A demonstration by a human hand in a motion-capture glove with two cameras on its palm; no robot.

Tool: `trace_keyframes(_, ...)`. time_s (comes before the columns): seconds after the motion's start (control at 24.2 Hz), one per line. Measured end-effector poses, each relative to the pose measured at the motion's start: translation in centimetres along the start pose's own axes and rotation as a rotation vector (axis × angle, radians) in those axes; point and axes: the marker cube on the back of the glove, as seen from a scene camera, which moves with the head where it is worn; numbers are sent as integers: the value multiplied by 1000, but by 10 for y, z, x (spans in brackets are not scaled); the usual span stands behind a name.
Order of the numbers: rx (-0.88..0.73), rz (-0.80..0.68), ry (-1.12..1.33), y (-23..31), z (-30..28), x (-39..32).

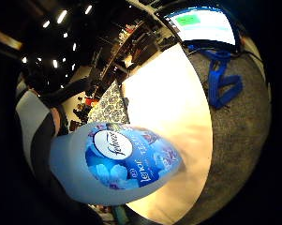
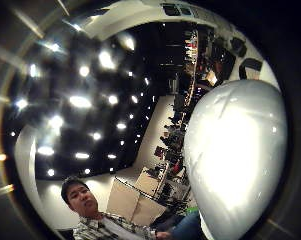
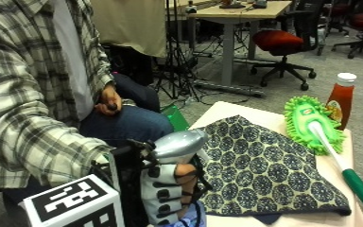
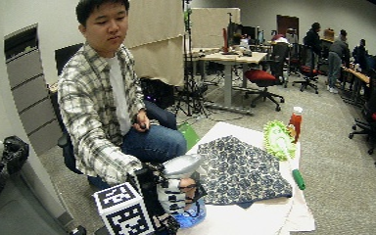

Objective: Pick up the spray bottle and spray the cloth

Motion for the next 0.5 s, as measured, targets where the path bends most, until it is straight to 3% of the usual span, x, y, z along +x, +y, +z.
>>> trace_keyframes(0.5,-158,-50,250,-2,6,-35)
